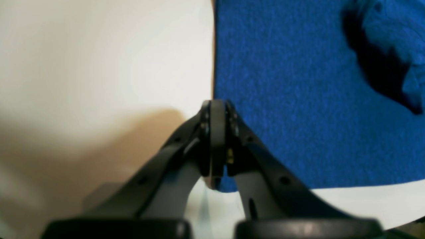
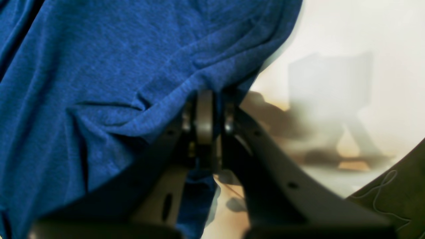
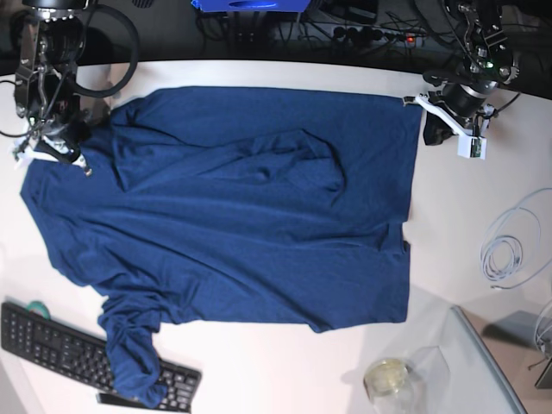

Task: Layout the t-shirt on the table in an organized manner, then fold the t-shirt properly
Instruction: 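Grasp the shoulder corners with both grippers and pull them outward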

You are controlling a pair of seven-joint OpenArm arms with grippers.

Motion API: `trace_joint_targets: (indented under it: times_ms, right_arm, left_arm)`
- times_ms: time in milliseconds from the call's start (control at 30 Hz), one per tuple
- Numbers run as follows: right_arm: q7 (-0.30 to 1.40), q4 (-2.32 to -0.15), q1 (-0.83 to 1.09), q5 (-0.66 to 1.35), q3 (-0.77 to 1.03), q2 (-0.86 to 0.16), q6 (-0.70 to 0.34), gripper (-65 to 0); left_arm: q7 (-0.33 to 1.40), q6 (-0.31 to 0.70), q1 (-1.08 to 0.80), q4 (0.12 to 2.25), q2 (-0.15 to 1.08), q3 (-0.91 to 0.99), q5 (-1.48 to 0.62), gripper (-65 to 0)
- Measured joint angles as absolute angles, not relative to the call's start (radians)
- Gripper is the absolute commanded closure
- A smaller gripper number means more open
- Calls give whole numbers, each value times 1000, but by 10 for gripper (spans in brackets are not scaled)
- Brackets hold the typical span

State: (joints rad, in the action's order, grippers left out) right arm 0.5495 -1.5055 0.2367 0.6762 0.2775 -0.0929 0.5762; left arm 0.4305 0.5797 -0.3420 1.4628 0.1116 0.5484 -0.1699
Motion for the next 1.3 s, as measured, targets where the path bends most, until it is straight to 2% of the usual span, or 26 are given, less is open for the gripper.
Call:
trace_joint_targets:
  times_ms: [400, 633, 867, 1000, 1233, 1300]
  right_arm:
    - [553, -1610, 335, 680, 278, -93, 576, -2]
    - [553, -1664, 425, 756, 278, -99, 576, -2]
    - [550, -1628, 452, 756, 278, -100, 572, -2]
    - [548, -1619, 433, 754, 273, -141, 570, -2]
    - [561, -1644, 439, 756, 275, -153, 569, -2]
    - [561, -1644, 439, 756, 275, -155, 569, -2]
  left_arm:
    - [431, 580, -341, 1464, 111, 542, -169, 0]
    - [430, 580, -338, 1466, 111, 540, -168, 0]
    - [430, 580, -347, 1506, 111, 540, -165, 0]
    - [430, 580, -341, 1514, 119, 447, -166, 0]
    - [426, 579, -282, 1354, 110, 381, -166, 0]
    - [377, 577, -271, 1314, 117, 384, -169, 0]
